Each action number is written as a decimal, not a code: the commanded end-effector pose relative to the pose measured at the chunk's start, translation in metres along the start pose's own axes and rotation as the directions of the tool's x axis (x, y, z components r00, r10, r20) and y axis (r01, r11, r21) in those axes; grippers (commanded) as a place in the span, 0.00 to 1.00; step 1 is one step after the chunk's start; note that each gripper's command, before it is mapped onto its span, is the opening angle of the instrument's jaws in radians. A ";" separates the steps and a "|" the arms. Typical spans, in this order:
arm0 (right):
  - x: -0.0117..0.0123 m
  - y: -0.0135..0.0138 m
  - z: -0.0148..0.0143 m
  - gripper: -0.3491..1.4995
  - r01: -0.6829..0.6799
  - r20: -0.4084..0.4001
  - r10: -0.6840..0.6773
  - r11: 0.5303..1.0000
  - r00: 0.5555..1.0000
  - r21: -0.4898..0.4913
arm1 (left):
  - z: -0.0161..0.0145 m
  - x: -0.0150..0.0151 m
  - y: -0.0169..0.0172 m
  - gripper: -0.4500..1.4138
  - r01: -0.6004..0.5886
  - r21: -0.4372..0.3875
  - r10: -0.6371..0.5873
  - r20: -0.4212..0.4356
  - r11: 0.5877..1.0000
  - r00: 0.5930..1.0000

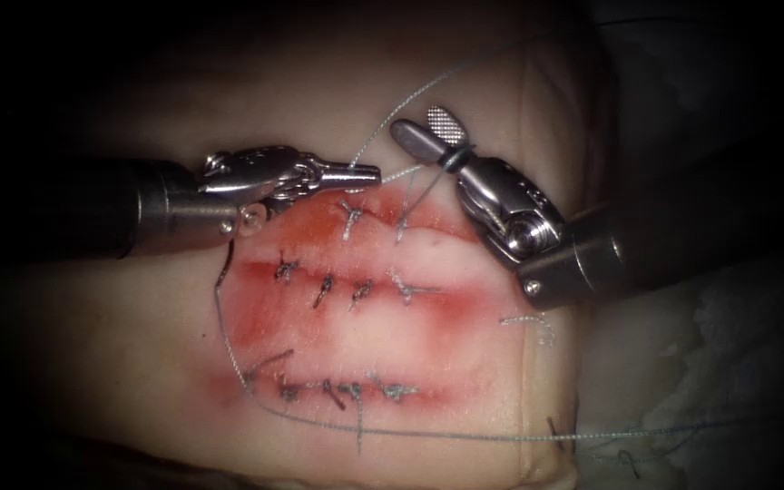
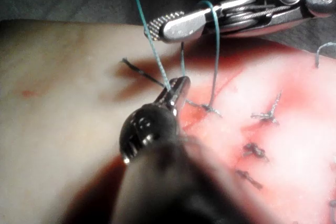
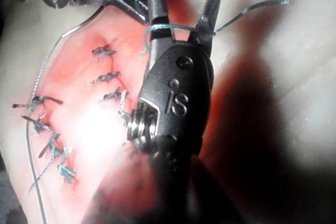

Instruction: Wound Closure

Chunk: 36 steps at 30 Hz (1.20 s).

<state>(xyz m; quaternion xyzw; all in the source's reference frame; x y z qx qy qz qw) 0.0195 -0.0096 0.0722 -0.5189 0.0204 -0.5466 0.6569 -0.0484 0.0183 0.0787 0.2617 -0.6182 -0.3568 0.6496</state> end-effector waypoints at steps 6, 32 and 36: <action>0.0013 -0.0002 0.0008 0.55 -0.005 -0.102 0.014 0.997 0.995 0.083 | 0.0016 -0.0001 0.0007 0.08 -0.041 -0.022 0.040 -0.025 0.999 0.999; 0.0024 -0.0016 0.0021 0.56 -0.077 -0.267 0.205 0.903 0.942 0.424 | 0.0024 0.0011 0.0000 0.13 -0.085 -0.033 0.082 -0.090 0.996 0.993; 0.0031 -0.0024 0.0024 0.52 -0.059 -0.286 0.204 0.893 0.936 0.445 | 0.0024 0.0009 -0.0002 0.13 -0.083 -0.032 0.080 -0.089 0.996 0.993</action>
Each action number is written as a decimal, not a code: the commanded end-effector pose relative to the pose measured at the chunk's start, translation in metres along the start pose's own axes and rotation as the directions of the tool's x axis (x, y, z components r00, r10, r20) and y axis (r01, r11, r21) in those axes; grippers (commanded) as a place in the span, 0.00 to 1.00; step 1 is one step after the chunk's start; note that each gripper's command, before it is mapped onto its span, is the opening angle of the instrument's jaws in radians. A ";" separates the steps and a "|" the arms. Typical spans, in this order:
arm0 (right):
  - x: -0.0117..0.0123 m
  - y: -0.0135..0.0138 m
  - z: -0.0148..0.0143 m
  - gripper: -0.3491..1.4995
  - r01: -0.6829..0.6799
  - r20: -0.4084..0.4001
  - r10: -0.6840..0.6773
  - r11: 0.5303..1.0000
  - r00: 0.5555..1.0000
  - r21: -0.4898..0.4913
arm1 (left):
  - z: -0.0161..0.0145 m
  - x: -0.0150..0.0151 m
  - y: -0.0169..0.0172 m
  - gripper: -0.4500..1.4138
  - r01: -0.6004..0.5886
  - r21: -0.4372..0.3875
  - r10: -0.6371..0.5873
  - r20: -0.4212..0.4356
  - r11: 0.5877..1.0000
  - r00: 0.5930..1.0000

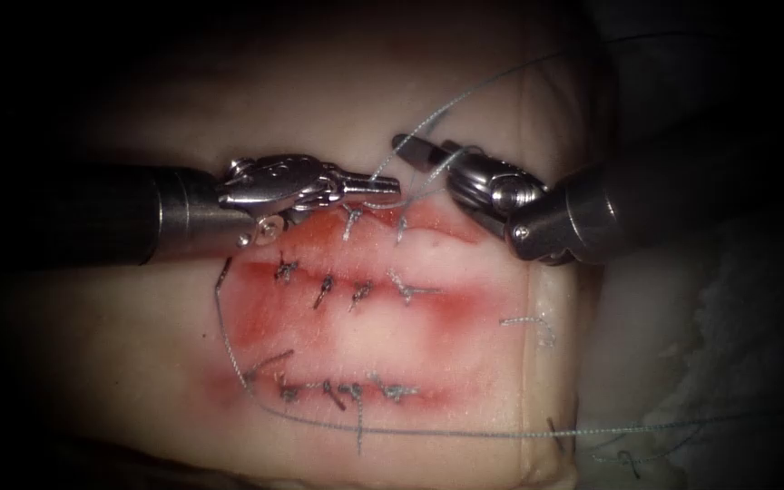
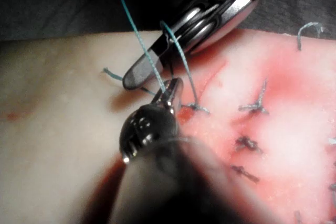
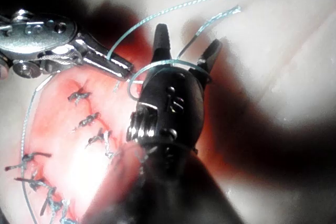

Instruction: Wound Closure

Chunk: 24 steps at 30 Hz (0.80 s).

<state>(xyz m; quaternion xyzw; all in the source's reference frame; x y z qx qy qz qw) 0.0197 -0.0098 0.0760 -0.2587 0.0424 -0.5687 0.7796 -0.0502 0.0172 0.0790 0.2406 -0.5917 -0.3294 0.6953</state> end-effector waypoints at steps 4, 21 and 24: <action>0.0004 0.0002 0.0021 0.52 0.002 0.009 -0.002 1.000 1.000 0.000 | 0.0008 -0.0003 0.0004 0.13 0.000 0.000 0.000 0.003 1.000 1.000; -0.0007 -0.0003 0.0023 0.00 -0.006 0.019 0.007 0.998 1.000 -0.058 | 0.0006 -0.0005 0.0005 0.13 -0.002 -0.002 0.002 -0.009 1.000 1.000; -0.0010 0.0002 0.0012 0.00 0.018 0.028 -0.016 0.996 0.999 -0.083 | 0.0005 -0.0007 0.0010 0.12 -0.004 -0.008 0.004 -0.015 1.000 1.000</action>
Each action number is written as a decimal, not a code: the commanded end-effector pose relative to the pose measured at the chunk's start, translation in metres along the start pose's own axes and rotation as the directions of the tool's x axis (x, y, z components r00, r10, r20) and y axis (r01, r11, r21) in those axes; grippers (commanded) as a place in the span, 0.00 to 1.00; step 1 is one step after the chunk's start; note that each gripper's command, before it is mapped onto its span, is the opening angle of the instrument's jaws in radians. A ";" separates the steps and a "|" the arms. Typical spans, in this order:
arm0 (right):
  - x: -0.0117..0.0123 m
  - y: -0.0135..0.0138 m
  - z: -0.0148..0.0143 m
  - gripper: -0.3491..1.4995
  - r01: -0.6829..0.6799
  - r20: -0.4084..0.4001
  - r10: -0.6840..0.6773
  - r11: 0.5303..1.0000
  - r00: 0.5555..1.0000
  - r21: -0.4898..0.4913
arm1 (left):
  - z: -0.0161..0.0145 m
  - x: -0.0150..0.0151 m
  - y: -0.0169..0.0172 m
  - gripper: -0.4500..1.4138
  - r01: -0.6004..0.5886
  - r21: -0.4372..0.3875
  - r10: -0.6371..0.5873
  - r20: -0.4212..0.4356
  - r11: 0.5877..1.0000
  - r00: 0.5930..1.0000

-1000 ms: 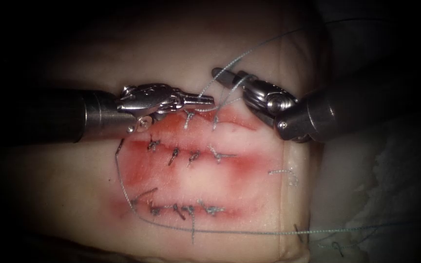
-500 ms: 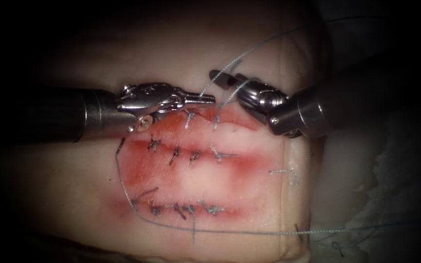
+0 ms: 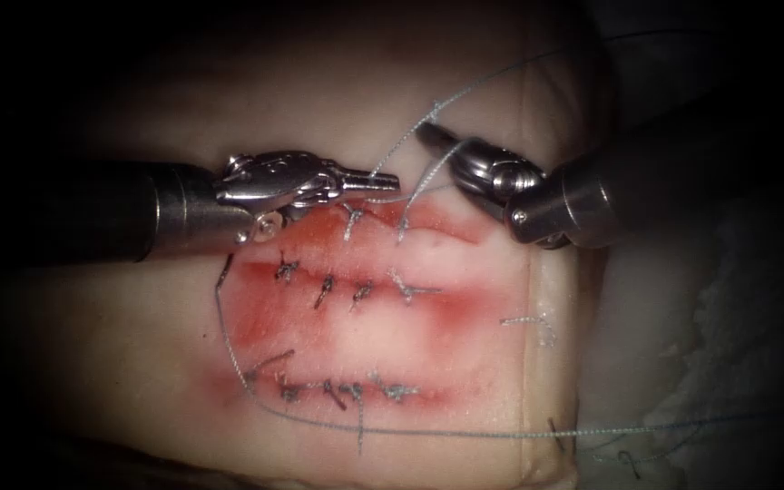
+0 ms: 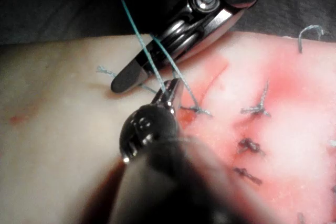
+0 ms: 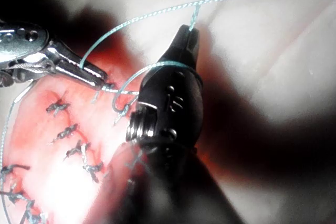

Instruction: Wound Closure

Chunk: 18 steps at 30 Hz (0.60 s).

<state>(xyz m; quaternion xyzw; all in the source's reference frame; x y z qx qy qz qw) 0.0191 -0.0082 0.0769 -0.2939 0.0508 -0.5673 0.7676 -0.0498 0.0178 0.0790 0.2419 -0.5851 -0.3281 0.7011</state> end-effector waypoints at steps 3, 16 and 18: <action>0.0005 0.0013 -0.0019 0.00 0.029 0.011 -0.028 0.998 1.000 -0.060 | 0.0005 -0.0009 0.0017 0.08 -0.009 -0.074 0.004 -0.062 0.997 0.998; 0.0061 0.0036 -0.0084 0.00 0.114 -0.058 -0.128 0.974 0.990 -0.194 | 0.0024 -0.0040 0.0111 0.00 -0.136 -0.239 0.074 -0.254 0.961 0.964; 0.0064 0.0039 -0.0085 0.00 0.125 -0.059 -0.142 0.966 0.988 -0.225 | 0.0031 -0.0044 0.0119 0.00 -0.168 -0.239 0.104 -0.261 0.956 0.960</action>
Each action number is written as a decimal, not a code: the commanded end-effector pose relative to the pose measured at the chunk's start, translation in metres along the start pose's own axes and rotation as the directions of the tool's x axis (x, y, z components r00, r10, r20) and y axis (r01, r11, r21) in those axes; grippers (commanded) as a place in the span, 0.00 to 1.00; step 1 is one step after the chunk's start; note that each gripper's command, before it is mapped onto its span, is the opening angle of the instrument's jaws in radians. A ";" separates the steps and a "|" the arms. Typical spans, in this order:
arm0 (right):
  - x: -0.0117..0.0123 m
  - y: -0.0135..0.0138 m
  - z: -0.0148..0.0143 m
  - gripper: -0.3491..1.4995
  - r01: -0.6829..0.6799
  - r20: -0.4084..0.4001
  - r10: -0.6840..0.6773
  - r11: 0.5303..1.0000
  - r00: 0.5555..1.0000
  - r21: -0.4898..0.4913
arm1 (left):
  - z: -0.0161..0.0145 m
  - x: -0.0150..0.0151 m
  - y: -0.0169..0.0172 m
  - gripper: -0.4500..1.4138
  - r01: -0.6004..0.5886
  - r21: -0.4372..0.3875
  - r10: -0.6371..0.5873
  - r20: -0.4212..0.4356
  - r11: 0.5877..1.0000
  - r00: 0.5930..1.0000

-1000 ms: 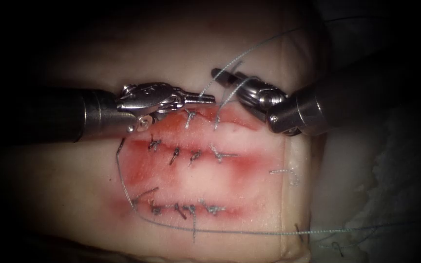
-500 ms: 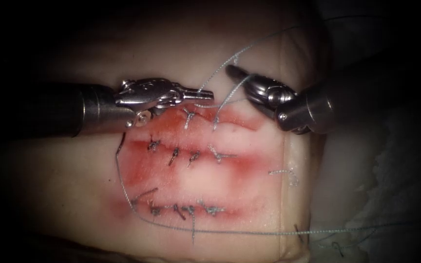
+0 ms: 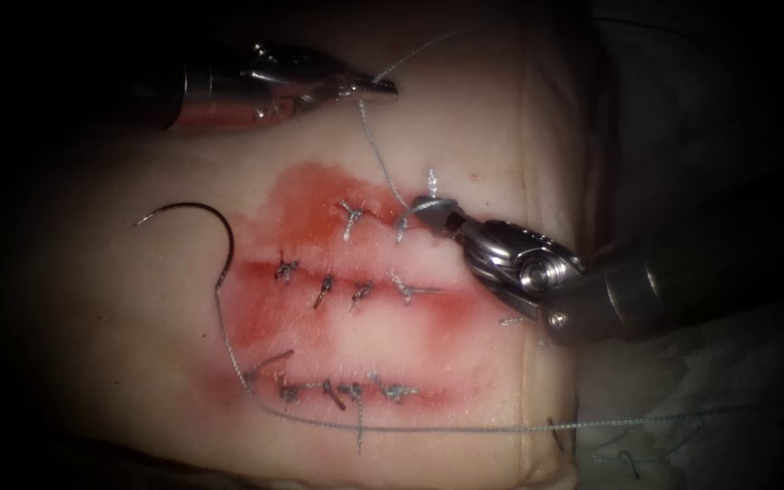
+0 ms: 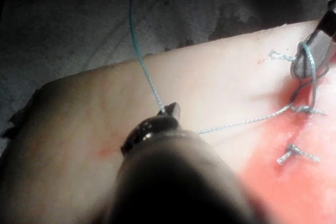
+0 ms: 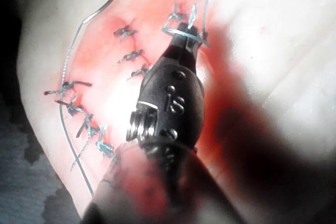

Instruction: Wound Closure

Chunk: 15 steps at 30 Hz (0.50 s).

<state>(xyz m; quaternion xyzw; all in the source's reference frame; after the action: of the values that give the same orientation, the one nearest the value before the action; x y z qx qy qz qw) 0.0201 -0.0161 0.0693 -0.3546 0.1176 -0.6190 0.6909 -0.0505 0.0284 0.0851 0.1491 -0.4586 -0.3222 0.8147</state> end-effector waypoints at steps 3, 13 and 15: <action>0.0012 0.0006 0.0004 0.00 0.048 -0.023 -0.049 0.998 0.999 -0.043 | 0.0020 -0.0018 0.0016 0.00 -0.099 -0.025 0.099 0.010 0.995 0.995; 0.0027 0.0015 -0.0008 0.00 0.159 -0.068 -0.171 0.975 0.983 -0.155 | 0.0064 -0.0051 0.0041 0.00 -0.310 -0.086 0.308 -0.032 0.947 0.951; 0.0030 0.0018 -0.0010 0.00 0.186 -0.074 -0.201 0.967 0.977 -0.174 | 0.0071 -0.0056 0.0047 0.00 -0.334 -0.087 0.330 -0.057 0.938 0.942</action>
<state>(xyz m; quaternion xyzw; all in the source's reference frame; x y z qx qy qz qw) 0.0208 -0.0190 0.0680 -0.3930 0.1646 -0.6902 0.5849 -0.0564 0.0357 0.0878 0.0337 -0.4380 -0.1938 0.8772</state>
